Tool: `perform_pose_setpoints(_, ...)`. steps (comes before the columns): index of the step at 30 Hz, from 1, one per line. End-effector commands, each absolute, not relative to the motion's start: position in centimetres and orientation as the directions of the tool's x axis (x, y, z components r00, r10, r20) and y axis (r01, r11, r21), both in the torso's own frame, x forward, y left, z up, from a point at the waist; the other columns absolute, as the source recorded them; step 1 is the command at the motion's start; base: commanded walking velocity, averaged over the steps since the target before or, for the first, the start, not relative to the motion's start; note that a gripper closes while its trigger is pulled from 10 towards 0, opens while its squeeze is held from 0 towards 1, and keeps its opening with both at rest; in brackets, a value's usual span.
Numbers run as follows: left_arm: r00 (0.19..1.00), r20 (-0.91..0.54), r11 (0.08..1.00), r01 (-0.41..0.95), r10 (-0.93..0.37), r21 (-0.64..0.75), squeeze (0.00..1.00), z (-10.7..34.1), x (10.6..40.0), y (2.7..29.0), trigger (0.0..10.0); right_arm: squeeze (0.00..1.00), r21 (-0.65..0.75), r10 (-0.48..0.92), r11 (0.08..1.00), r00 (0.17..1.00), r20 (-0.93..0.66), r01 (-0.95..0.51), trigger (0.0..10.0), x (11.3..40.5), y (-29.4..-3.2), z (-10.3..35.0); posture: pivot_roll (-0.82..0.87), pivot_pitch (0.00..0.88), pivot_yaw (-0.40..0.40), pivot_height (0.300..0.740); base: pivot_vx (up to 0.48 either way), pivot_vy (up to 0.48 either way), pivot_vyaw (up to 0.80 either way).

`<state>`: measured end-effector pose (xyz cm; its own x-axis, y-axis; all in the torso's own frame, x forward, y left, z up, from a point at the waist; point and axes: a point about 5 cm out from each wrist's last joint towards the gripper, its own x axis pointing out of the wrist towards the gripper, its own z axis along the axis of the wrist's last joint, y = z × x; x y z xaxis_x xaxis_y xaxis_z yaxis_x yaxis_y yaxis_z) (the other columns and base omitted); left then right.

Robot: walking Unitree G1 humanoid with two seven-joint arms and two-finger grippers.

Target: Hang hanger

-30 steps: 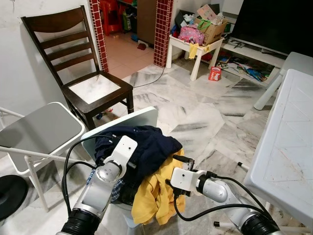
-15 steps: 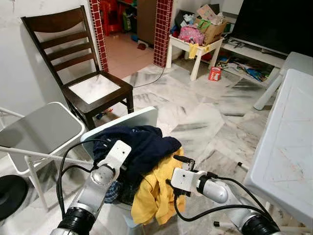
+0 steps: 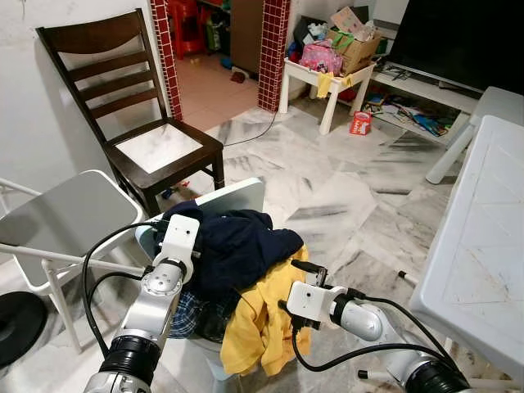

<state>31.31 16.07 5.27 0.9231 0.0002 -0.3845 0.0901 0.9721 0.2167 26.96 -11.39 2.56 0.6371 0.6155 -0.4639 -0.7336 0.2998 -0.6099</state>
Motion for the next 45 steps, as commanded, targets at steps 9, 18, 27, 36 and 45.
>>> perform_pose_setpoints(9,0.936,-0.348,0.998,-0.039,0.054,0.051,0.0,5.9,31.9,16.4,10.0,0.0,-0.61,0.624,0.298,0.633,-0.458,-0.735,10.0,26.9,-11.3,2.8,0.05,0.0,-0.04,0.74,0.0,0.0,0.0)
perform_pose_setpoints(18,0.937,-0.345,0.998,-0.057,0.058,0.012,0.0,5.7,32.0,16.5,0.0,0.0,-0.608,0.624,0.303,0.635,-0.455,-0.733,10.0,26.7,-11.2,2.7,0.04,0.0,-0.036,0.74,0.0,0.0,0.0)
perform_pose_setpoints(27,0.939,-0.337,0.998,-0.067,0.067,0.012,0.0,5.7,32.0,16.7,0.0,0.0,-0.607,0.626,0.304,0.634,-0.454,-0.734,10.0,26.7,-11.1,2.8,0.05,0.0,-0.035,0.74,0.0,0.0,0.0)
perform_pose_setpoints(36,0.953,-0.297,0.997,-0.035,0.052,0.063,0.0,6.3,32.2,16.5,0.0,0.0,-0.608,0.622,0.31,0.639,-0.453,-0.731,10.0,26.8,-11.0,2.8,0.05,0.0,-0.029,0.74,0.0,0.0,0.0)
perform_pose_setpoints(45,0.948,0.019,0.935,0.311,-0.319,0.17,0.0,12.4,31.7,10.4,0.0,0.0,-0.598,0.449,0.563,0.819,-0.358,-0.571,10.0,29.3,-12.9,3.7,0.05,0.0,-0.023,0.74,0.0,0.0,0.0)
